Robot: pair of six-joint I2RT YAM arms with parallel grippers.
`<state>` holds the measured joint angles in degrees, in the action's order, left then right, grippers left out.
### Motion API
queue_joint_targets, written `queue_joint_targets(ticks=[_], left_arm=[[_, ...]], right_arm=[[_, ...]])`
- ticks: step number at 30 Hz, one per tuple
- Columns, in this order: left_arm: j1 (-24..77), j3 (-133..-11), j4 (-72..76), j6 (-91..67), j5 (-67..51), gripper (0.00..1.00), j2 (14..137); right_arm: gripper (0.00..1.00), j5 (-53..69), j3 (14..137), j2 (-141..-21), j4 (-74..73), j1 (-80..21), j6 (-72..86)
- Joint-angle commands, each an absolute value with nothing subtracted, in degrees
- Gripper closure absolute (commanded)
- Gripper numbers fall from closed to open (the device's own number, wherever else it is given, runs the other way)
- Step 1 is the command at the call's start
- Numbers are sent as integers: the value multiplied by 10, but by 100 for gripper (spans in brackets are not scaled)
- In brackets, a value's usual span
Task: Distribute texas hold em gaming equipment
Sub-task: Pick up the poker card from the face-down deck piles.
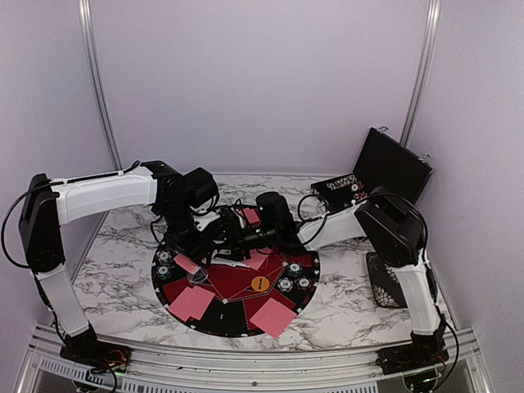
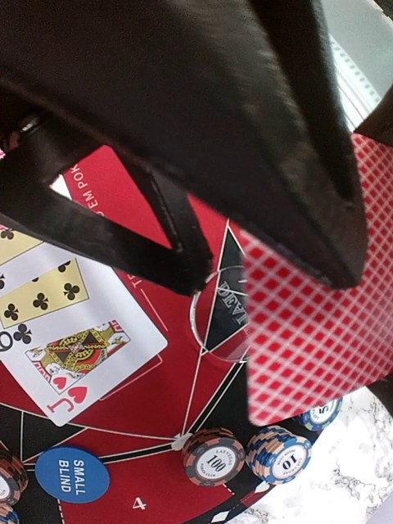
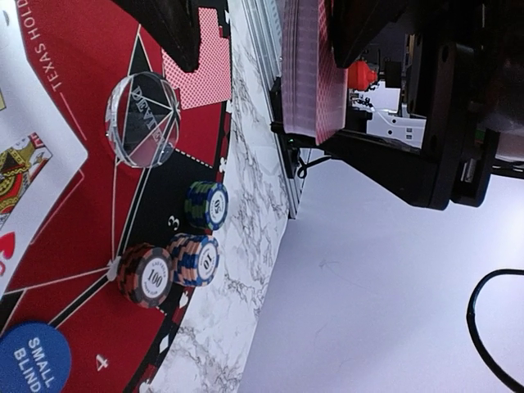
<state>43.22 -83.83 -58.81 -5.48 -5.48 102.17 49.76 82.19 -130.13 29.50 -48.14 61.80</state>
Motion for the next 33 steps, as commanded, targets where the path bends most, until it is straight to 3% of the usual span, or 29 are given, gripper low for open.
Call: queue_joint_targets(ticks=[1, 23, 33], left_arm=[[432, -846, -597, -47, -57, 55, 999], [432, -839, -595, -49, -56, 55, 999], [432, -838, -596, -49, -54, 55, 1000]], right_arm=[[48, 479, 807, -1284, 269, -473, 608], [48, 483, 774, -1228, 301, -465, 622], [61, 481, 749, -1211, 324, -460, 635]])
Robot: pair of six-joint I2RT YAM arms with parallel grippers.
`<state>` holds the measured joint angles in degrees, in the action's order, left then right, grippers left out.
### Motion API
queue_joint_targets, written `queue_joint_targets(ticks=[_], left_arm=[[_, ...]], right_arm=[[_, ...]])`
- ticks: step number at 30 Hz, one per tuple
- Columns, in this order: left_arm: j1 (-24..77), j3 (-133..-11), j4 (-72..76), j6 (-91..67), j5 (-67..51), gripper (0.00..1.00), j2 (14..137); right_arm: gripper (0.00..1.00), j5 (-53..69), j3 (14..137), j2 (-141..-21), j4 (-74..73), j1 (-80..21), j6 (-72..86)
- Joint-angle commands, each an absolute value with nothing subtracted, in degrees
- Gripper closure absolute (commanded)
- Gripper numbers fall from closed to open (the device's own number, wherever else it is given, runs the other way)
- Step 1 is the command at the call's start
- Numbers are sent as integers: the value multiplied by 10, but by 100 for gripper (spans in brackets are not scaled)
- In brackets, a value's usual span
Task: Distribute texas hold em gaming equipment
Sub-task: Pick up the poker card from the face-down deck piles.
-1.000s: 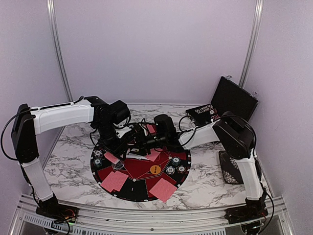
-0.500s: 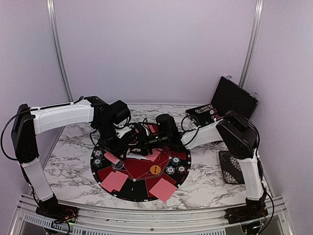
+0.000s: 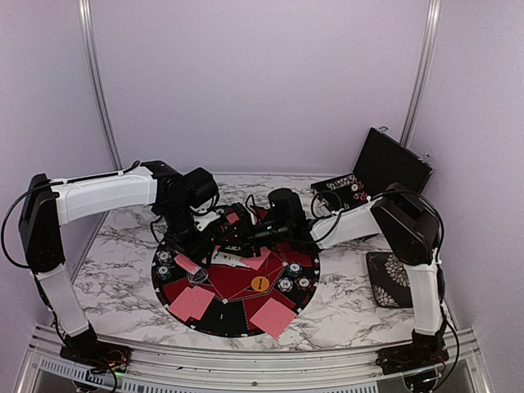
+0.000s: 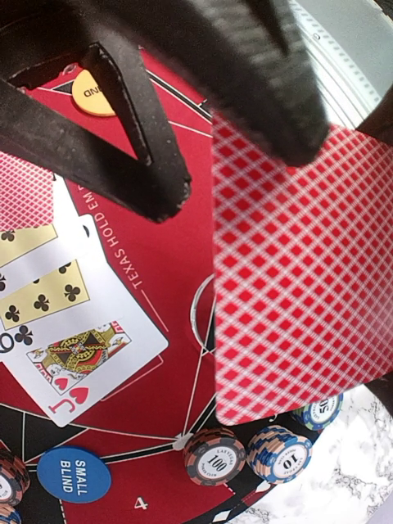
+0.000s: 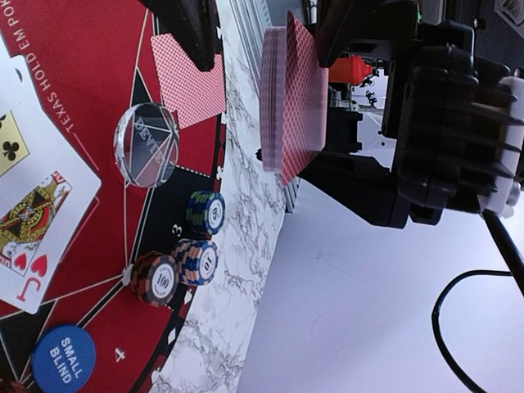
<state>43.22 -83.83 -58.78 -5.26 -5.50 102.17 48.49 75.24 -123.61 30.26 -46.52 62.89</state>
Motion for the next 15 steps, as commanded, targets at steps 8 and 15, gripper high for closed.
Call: queue_joint_targets(ticks=[8, 15], left_arm=[[432, -838, -596, -50, -54, 55, 1002], [432, -840, -596, -50, -55, 55, 1005]], right_arm=[[68, 484, 738, -1204, 342, -462, 647], [72, 485, 739, -1205, 351, -465, 654]])
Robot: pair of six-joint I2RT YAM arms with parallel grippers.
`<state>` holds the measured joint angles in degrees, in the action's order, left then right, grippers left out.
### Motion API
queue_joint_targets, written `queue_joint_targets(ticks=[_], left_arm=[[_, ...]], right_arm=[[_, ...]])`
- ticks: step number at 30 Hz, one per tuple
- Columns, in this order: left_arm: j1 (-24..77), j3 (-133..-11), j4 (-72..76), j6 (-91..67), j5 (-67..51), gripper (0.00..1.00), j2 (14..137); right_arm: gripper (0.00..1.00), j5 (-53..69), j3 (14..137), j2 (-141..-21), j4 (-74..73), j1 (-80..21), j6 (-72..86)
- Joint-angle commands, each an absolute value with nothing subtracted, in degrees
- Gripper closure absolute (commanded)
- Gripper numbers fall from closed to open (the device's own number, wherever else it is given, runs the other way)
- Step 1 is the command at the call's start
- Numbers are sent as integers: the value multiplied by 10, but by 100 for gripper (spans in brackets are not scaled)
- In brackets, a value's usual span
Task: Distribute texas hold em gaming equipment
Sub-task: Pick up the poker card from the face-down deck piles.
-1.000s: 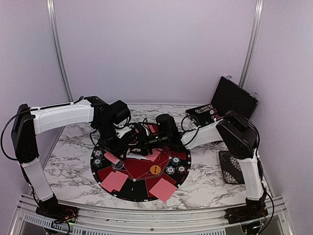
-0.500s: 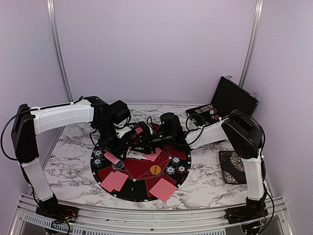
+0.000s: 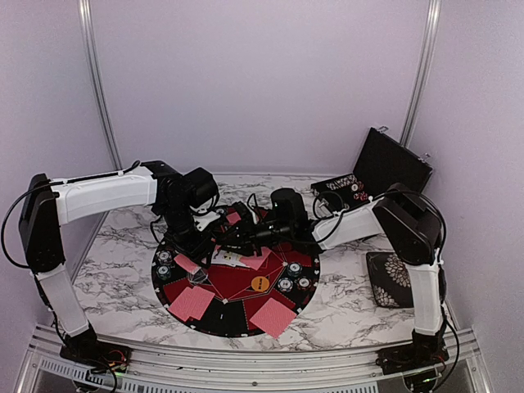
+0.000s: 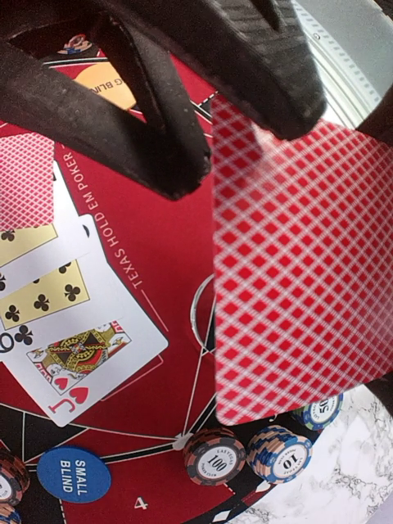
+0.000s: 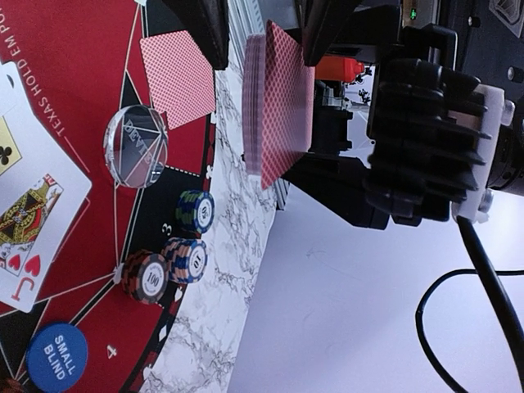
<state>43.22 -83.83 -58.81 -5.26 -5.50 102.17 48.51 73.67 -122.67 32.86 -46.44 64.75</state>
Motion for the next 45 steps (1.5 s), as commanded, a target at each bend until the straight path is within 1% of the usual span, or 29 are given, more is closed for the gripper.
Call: queue_joint_targets(ticks=[1, 12, 20, 22, 26, 30, 34, 37, 39, 45], left_arm=[[432, -840, -596, -49, -55, 55, 1005], [431, -840, -596, -49, -53, 55, 1004], [432, -839, -595, -49, -54, 55, 1003], [432, -838, -595, -49, -54, 55, 1004], [432, -838, -595, -49, -54, 55, 1004], [432, -838, -594, -49, -55, 55, 1004], [431, -839, -594, -49, -55, 55, 1005], [431, -840, -594, -48, -55, 55, 1006], [432, -839, -594, -48, -55, 55, 1005], [431, -837, -594, -48, -55, 55, 1002]], right_arm=[[72, 486, 741, -1206, 351, -466, 654], [82, 490, 740, -1212, 359, -467, 664], [87, 498, 743, -1217, 364, -466, 671], [91, 499, 742, -1218, 366, -466, 673], [95, 500, 743, -1218, 368, -466, 675], [95, 503, 744, -1219, 369, -467, 677], [87, 504, 744, -1221, 369, -466, 676], [86, 505, 745, -1225, 370, -466, 678], [87, 506, 745, -1226, 374, -467, 681], [97, 506, 744, -1226, 378, -465, 686]])
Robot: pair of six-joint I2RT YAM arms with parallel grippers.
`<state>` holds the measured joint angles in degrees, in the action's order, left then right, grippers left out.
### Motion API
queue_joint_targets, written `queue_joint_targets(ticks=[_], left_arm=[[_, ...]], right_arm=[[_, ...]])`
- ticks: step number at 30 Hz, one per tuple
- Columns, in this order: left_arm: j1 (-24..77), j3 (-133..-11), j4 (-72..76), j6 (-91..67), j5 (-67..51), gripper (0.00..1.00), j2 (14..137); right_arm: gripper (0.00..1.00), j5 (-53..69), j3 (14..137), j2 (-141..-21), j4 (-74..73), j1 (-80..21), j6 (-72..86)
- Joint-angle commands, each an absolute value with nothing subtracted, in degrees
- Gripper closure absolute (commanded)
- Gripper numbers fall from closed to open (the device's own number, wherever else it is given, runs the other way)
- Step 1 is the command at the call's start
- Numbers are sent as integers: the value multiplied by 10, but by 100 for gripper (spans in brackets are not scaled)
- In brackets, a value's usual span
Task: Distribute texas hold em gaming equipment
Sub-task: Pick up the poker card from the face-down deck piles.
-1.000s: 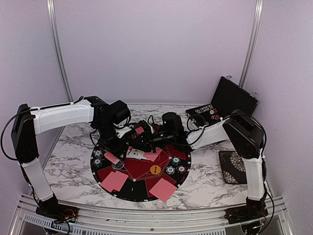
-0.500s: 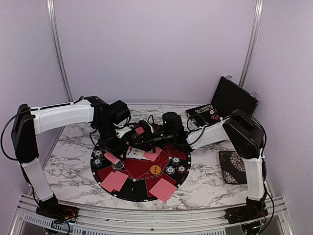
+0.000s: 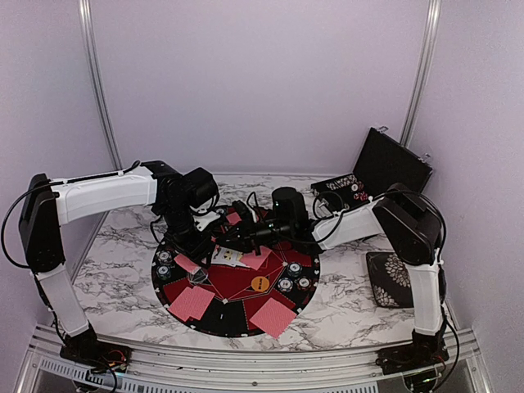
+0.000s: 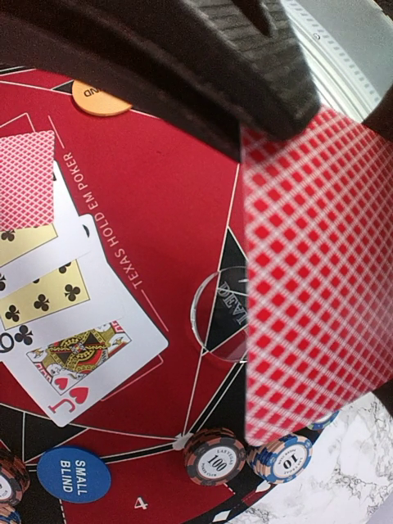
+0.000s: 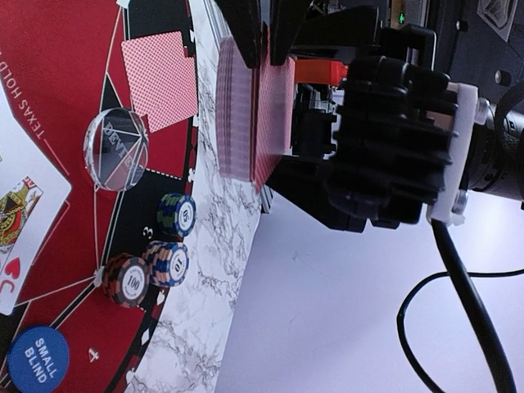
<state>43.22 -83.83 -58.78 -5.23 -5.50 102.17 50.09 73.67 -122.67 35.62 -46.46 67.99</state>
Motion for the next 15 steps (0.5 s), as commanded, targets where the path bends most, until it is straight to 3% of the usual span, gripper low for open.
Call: queue_joint_targets(ticks=[1, 15], left_arm=[[431, -837, -594, -48, -55, 55, 1002], [431, -830, -592, -49, -55, 55, 997]], right_arm=[[99, 506, 744, -1225, 379, -465, 686], [100, 515, 724, -1205, 395, -433, 697]])
